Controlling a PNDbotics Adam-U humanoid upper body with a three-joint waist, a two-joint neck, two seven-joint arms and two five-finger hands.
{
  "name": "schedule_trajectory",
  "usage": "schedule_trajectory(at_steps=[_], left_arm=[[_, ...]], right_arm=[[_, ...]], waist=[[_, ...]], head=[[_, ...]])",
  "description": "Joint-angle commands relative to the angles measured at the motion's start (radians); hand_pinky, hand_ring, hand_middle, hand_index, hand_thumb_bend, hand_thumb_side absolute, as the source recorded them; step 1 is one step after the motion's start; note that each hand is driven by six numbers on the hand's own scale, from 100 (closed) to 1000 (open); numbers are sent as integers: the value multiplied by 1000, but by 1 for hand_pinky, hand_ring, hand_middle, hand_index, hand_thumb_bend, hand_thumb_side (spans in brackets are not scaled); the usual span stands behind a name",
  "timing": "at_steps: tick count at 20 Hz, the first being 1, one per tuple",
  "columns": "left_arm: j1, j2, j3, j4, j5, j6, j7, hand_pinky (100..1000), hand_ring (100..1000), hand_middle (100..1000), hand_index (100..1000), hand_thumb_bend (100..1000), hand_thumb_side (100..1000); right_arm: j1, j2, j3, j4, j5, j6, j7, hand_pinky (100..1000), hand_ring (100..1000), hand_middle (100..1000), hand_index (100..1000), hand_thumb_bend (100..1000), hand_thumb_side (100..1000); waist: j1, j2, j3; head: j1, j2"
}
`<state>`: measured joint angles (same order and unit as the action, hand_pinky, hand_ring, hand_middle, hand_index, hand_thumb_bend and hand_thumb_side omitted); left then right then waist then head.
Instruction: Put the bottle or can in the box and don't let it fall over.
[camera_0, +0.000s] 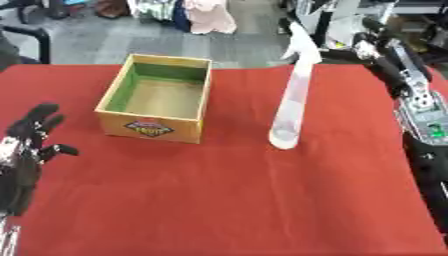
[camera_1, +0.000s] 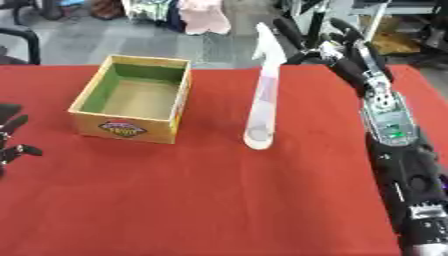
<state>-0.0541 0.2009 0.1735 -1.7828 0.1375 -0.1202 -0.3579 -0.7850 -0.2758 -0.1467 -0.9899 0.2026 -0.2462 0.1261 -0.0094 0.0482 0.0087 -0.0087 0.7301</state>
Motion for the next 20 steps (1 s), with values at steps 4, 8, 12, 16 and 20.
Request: schedule_trajectory(at_steps=[4,8,12,16,20], left_arm=[[-8,-1,-4,-10,8,-4,-7,593,1000,969,1000,165,965],[-9,-1,-6,-10,10,-4,-10,593,1000,969,1000,165,965],[-10,-2,-6,-9,11,-4,-10,594,1000,969,1000,166,964],[-10,-3,-5,-9,11,-1,-10,594,1000,969,1000,167,966],[-9,-4,-4,-10,11,0,-9,594,1000,969,1000,167,966]], right_arm=[[-37,10,5,6,35,8,-15,833,978,1000,963,100,569],[-44,22,14,-10,34,6,-6,835,975,1000,964,100,562],[-45,32,23,-27,30,4,7,837,972,1000,963,100,559],[-42,39,28,-40,27,2,15,838,970,1000,963,100,558],[-39,44,30,-59,15,4,20,838,967,1000,963,100,558]], waist=[[11,-18,10],[11,-19,12],[10,-20,14],[9,-20,15],[9,-20,15]], head=[[-13,7],[-18,7],[-20,8],[-19,12],[-17,14]])
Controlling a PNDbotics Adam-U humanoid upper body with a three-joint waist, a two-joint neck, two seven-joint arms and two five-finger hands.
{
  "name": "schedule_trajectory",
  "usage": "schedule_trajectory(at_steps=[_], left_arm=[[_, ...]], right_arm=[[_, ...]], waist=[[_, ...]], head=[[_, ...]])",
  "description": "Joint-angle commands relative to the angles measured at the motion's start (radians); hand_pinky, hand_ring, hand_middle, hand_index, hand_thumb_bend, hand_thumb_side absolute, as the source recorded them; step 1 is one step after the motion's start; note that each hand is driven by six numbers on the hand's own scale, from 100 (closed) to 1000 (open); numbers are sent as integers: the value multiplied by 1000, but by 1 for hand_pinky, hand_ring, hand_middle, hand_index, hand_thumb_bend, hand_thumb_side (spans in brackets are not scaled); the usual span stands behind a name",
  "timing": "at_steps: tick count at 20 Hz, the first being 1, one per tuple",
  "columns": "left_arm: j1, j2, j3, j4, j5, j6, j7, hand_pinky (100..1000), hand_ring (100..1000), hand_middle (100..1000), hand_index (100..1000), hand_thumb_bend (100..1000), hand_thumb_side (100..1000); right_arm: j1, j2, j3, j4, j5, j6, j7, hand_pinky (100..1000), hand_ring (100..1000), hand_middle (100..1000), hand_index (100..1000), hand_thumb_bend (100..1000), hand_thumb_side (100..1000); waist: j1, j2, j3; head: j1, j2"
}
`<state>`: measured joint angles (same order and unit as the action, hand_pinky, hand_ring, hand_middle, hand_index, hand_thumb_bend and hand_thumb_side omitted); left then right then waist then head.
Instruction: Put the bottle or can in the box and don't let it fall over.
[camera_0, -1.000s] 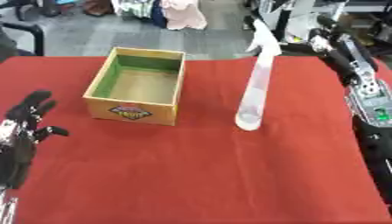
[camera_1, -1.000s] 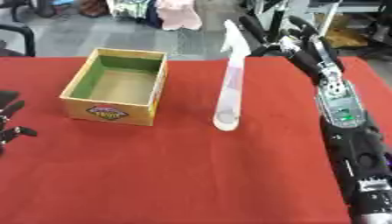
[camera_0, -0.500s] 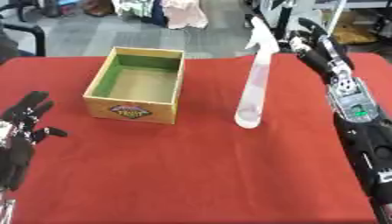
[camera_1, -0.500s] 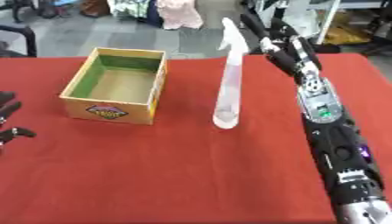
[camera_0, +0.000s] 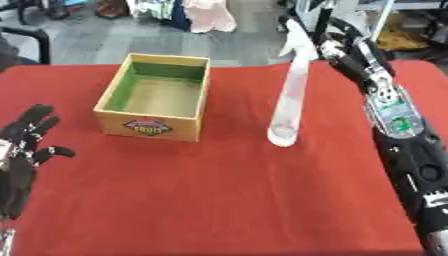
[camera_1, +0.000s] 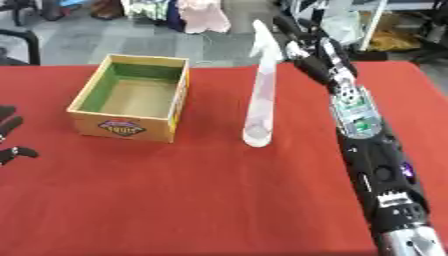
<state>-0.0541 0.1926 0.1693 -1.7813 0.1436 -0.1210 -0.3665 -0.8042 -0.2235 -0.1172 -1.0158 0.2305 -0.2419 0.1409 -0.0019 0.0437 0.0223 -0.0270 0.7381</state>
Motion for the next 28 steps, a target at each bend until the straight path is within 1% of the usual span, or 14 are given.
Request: schedule_trajectory(at_steps=[1,7,28], left_arm=[[-9,4,0,-11,4,1,0,594,1000,969,1000,167,967],[-9,3,0,-12,4,2,0,594,1000,969,1000,168,967],[-8,2,-1,-12,3,4,-4,596,1000,970,1000,169,970]], right_arm=[[-19,-8,1,-38,-17,1,7,838,967,1000,963,100,558],[-17,-6,11,-58,-32,5,24,839,964,1000,963,100,554],[-32,-3,51,-80,-53,-23,56,841,958,996,961,100,543]], waist=[[1,-15,1],[1,-15,1],[-1,-14,7]], head=[[1,7],[-2,9],[-13,10]])
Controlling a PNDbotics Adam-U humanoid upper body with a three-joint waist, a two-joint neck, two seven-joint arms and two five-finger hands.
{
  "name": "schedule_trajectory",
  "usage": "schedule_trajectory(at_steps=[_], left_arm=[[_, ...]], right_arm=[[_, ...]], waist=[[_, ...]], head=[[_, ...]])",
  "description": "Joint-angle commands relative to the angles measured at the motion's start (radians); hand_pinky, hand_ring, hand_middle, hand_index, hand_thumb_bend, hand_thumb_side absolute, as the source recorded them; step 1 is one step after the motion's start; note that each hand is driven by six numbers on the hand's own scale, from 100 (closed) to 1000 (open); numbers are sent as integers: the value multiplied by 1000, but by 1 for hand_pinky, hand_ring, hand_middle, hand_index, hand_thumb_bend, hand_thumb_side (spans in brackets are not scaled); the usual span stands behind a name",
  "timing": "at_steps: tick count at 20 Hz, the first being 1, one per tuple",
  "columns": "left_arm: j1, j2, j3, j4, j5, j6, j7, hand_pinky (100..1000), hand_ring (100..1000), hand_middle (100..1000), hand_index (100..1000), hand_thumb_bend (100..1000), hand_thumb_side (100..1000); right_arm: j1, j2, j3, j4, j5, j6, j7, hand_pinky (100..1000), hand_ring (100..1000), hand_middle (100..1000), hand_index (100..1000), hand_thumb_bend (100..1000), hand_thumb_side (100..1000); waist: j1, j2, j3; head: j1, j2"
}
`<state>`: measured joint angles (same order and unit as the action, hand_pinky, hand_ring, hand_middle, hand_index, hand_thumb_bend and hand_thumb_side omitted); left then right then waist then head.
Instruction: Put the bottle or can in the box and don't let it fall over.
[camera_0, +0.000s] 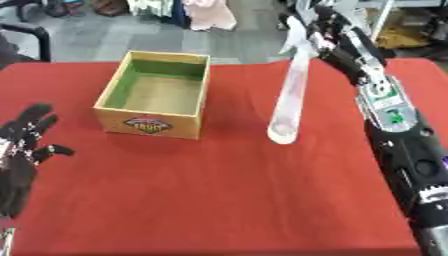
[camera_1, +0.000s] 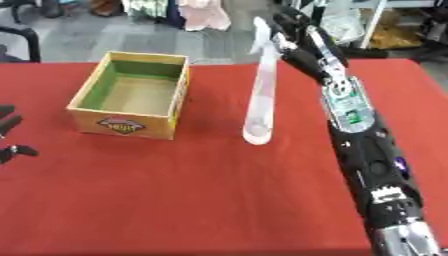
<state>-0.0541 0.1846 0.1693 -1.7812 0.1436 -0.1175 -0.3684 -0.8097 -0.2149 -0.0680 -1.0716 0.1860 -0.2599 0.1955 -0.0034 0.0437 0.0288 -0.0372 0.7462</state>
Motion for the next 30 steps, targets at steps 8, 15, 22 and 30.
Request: schedule_trajectory(at_steps=[8,15,22,30], left_arm=[[-8,9,-1,-12,2,1,-2,597,1000,970,1000,169,970],[-9,9,-1,-12,2,1,-2,597,1000,970,1000,169,969],[-11,10,-1,-13,3,1,-2,598,1000,970,1000,169,968],[-13,10,0,-14,5,2,-1,599,1000,970,1000,169,967]], right_arm=[[-26,-8,14,-24,-5,-12,9,842,958,999,961,100,539],[-20,-23,20,-12,-6,-21,11,841,960,999,961,100,539],[-14,-25,21,-1,0,-22,10,839,959,997,961,100,540],[-9,-17,20,16,23,-27,5,839,956,996,961,100,541]], waist=[[0,-14,2],[0,-13,5],[-1,-13,6],[-1,-12,6]], head=[[-4,1],[-6,0],[-6,-1],[-6,-3]])
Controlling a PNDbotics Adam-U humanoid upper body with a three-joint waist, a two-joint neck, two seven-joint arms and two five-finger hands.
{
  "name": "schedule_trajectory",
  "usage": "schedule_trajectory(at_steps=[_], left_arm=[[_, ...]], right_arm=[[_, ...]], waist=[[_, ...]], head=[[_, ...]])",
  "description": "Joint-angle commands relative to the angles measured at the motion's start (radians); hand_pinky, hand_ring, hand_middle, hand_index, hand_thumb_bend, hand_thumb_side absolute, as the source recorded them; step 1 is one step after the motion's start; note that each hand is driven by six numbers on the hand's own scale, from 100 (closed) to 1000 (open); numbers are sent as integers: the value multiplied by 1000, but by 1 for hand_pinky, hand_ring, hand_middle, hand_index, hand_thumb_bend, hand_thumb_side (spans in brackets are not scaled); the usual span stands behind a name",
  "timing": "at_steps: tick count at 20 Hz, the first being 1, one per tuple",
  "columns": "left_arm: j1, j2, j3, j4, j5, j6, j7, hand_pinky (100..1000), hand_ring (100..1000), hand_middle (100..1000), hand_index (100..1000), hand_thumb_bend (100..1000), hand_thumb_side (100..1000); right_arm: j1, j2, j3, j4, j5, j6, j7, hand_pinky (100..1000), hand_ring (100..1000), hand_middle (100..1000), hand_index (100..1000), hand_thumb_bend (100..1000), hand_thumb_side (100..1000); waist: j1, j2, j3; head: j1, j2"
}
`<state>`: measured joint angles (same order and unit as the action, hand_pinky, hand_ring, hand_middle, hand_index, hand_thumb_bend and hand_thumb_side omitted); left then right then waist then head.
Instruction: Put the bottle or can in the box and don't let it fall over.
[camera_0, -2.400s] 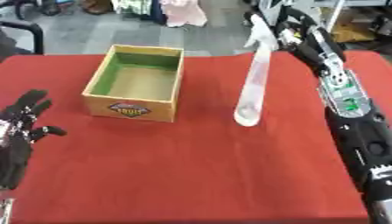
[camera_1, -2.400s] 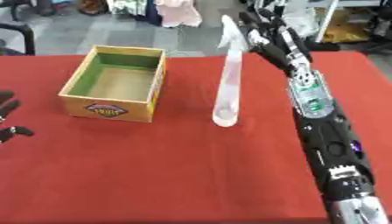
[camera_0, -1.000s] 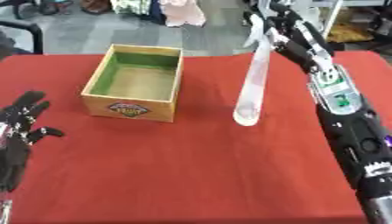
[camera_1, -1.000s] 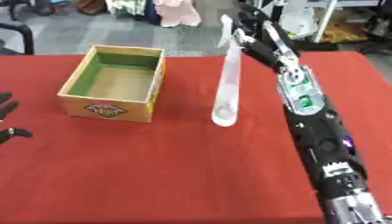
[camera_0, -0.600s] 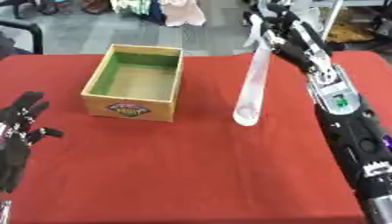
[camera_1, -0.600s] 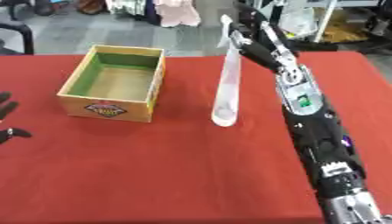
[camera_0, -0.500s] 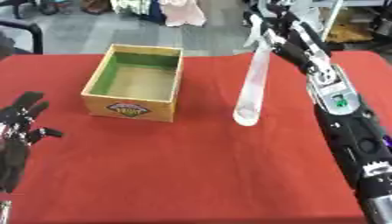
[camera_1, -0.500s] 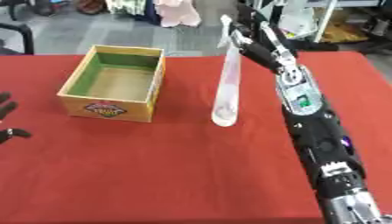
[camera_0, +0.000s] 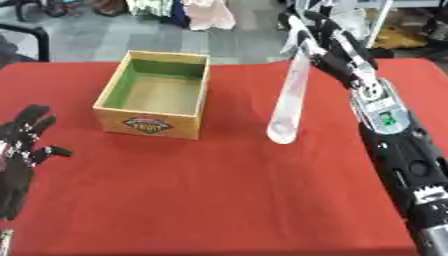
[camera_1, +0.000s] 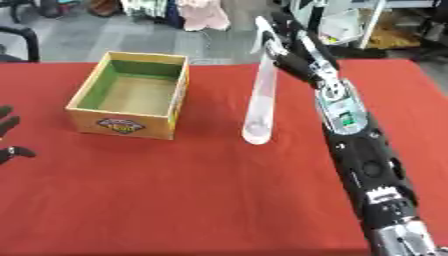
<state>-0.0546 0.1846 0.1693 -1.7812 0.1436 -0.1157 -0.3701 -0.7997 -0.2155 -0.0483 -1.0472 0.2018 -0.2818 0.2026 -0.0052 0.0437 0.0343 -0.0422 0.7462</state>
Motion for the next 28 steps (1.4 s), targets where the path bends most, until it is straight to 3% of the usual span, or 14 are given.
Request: schedule_trajectory(at_steps=[1,18,28], left_arm=[[-12,10,0,-14,5,0,0,599,1000,970,1000,169,967],[-12,10,1,-14,4,0,3,599,1000,968,1000,168,969],[-9,5,6,-15,3,-1,16,599,1000,968,1000,167,968]], right_arm=[[-18,-16,1,-7,8,-6,-2,839,956,995,961,100,541],[-16,-9,10,16,37,-26,4,838,951,987,962,100,534],[-13,-3,5,27,40,-12,10,835,950,988,962,100,551]], waist=[[1,-12,0],[2,-11,2],[11,-7,12]], head=[[-1,-3],[-4,-5],[-7,-6]])
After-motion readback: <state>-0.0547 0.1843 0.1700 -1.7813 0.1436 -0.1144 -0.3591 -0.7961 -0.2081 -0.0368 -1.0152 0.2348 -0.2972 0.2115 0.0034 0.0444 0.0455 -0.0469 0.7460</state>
